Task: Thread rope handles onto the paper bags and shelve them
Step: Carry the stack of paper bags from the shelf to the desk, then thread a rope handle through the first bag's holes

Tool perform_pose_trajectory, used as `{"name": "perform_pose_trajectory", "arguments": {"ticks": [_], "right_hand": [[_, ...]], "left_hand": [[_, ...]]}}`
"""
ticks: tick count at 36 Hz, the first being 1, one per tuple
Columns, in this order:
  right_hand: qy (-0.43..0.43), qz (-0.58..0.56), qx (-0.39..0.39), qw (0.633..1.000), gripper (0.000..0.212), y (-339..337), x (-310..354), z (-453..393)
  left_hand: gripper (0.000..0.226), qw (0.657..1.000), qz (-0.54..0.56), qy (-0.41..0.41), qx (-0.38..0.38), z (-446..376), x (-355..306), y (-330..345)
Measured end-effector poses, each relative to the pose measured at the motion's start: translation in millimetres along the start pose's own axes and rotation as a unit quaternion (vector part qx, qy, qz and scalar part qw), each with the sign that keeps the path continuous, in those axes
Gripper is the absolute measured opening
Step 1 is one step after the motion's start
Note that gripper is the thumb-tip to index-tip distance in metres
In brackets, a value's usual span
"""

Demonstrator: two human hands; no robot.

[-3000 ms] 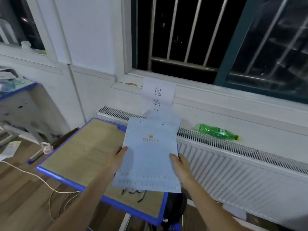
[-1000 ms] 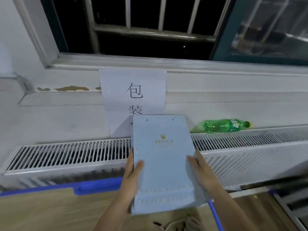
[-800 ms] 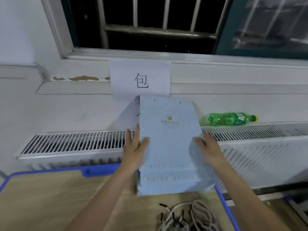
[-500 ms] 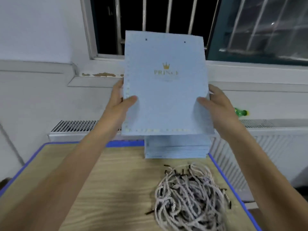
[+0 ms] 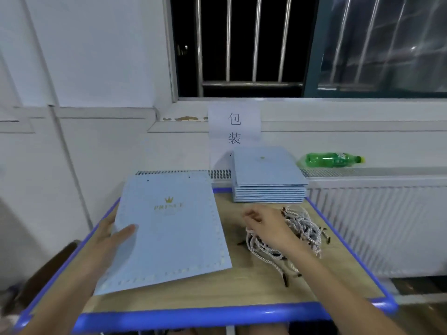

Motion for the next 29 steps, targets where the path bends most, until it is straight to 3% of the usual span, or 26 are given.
{"name": "perform_pose_trajectory", "arguments": {"ticks": [3, 6, 9, 11, 13, 15, 18, 21, 25, 29], "right_hand": [[-0.007, 0.149, 0.010, 0.989, 0.019, 6, -9, -11], [0.032, 0.249, 0.035, 0.967, 0.032, 10, -13, -18], [0.052, 0.311, 0.034, 0.948, 0.023, 12, -14, -22], [0.064, 0.313, 0.016, 0.947, 0.022, 10, -16, -23], [0.072, 0.260, -0.011, 0.963, 0.019, 3, -19, -24], [0.076, 0.125, -0.062, 0.987, 0.016, -10, -18, -24], [0.058, -0.088, -0.135, 0.985, 0.011, -36, -3, -24], [0.030, -0.233, -0.122, 0.964, 0.014, -55, 21, -27], [-0.041, -0.324, -0.123, 0.937, 0.013, -83, 63, -32], [-0.073, -0.374, -0.110, 0.918, 0.014, -97, 81, -40]], "left_hand": [[0.014, 1.000, -0.007, -0.020, -0.007, 1, 18, -15], [0.042, 0.999, -0.013, -0.023, 0.036, -2, 32, -17], [0.016, 0.995, -0.095, -0.029, 0.016, -10, 51, -23], [0.015, 0.983, -0.180, -0.016, -0.018, -17, 59, -25], [0.034, 0.969, -0.247, 0.005, -0.018, -21, 61, -23], [0.052, 0.958, -0.286, 0.020, -0.002, -25, 64, -22], [0.034, 0.946, -0.321, 0.037, 0.032, -30, 57, -19], [0.030, 0.917, -0.392, 0.040, 0.060, -38, 55, -17], [0.036, 0.909, -0.411, 0.021, 0.068, -32, 59, -17], [0.053, 0.928, -0.365, 0.076, 0.026, -4, 45, -10]]}}
Point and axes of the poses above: each hand's wrist, its own z-axis away from the middle knuckle, its own y-axis out of the palm, x = y × z, the point moved 5 cm from there along -z, towards the middle knuckle, and after that the axes turned 6 degrees about -z, right-handed, at the moved point
